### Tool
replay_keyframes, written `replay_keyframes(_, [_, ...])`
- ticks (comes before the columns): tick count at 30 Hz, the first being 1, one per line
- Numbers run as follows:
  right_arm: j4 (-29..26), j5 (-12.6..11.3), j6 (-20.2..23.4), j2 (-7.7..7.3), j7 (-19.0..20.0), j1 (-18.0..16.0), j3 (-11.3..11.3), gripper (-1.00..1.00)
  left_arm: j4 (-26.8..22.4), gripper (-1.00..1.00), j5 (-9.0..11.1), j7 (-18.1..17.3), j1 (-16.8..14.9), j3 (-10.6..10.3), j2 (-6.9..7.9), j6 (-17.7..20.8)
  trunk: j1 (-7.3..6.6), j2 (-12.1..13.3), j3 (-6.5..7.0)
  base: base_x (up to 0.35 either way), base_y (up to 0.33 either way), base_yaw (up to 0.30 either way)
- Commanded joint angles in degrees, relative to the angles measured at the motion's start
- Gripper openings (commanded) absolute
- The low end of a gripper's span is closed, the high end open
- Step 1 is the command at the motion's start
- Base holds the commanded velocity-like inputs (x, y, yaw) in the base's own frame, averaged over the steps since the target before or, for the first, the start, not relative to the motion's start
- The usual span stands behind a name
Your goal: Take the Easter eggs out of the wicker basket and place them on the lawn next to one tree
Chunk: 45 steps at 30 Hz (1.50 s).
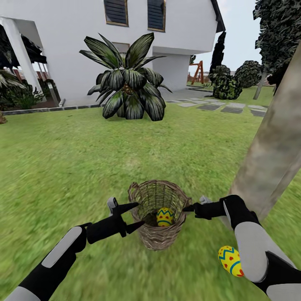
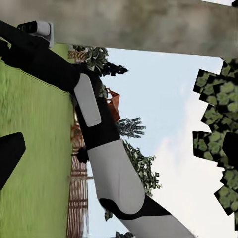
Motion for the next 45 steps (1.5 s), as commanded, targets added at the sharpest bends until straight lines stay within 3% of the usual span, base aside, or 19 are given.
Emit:
replay_keyframes(1, [-0.1, 0.6, 0.2, 0.04, 0.5, 0.0, -0.4, 1.0, 0.1, 1.0, -0.4, -0.6, -0.1, -0.1, 0.04, 0.0, -0.03, 0.0, 0.2, 0.0, 0.0, 0.207])
replay_keyframes(11, [-0.1, 0.9, -0.2, 0.12, 0.2, 0.0, -0.3, 1.0, 0.1, 1.0, -0.4, -0.6, -0.1, -0.1, 0.03, 0.0, -0.29, 0.1, 2.58, 0.0, 0.0, 0.189])
replay_keyframes(15, [-0.1, 1.1, -0.4, 0.21, -0.5, 0.0, -0.2, 1.0, 0.1, 1.0, -0.4, -0.6, -0.1, -0.1, 0.04, -0.1, -0.29, 0.1, 2.58, 0.0, 0.0, 0.078])
replay_keyframes(22, [-0.7, 1.2, -0.6, 0.55, -8.4, 0.0, -0.1, 1.0, 0.1, 1.0, -0.4, -0.6, -0.1, -0.1, 0.02, -0.1, -0.29, 0.1, 2.58, 0.018, 0.007, 0.005])
replay_keyframes(23, [-1.2, 1.2, -0.6, 1.55, -9.0, 0.0, 0.2, 1.0, 0.1, 1.0, -0.4, -0.6, -0.1, -0.1, 0.02, -0.1, -0.29, 0.1, 2.58, 0.185, 0.135, 0.0])
replay_keyframes(26, [-1.6, 1.1, -0.5, 4.84, -11.2, 0.0, 6.3, 1.0, 0.1, 1.0, -0.4, -0.6, -0.1, 0.3, 0.04, -0.1, -0.29, 0.1, 2.58, 0.251, 0.192, 0.0])
replay_keyframes(29, [-1.6, 0.9, -0.5, 6.94, -14.6, 0.0, 7.6, 1.0, 0.1, 1.0, -0.4, -0.6, -0.1, 0.5, 0.0, -0.1, -0.29, 0.1, 2.58, 0.267, 0.207, 0.0])
replay_keyframes(32, [-1.6, 1.0, -0.5, 7.22, -16.4, 0.0, 7.7, 1.0, 0.1, 1.0, -0.4, -0.6, -0.1, 0.5, -0.02, -0.1, -0.29, 0.1, 2.58, 0.256, 0.196, 0.0])
replay_keyframes(34, [-1.6, 0.5, -0.6, 7.63, -22.0, 0.0, 7.7, 1.0, 0.1, 1.0, -0.4, -0.6, -0.1, 0.4, -0.04, -0.1, -0.29, 0.1, 2.58, 0.171, 0.119, 0.0])
replay_keyframes(37, [-1.5, 0.4, -2.0, 8.73, -27.1, 0.0, 7.7, 1.0, 0.1, 1.0, -0.4, -0.6, -0.1, 0.4, -0.05, -0.1, -0.29, 0.1, 2.58, 0.184, 0.134, 0.0])
replay_keyframes(45, [-1.3, 0.4, -2.5, 9.16, -30.1, 0.0, 7.7, 1.0, 0.1, 1.0, -0.4, -0.6, -0.1, 0.4, -0.04, -0.1, -0.29, 0.1, 2.58, 0.057, 0.041, 0.0])
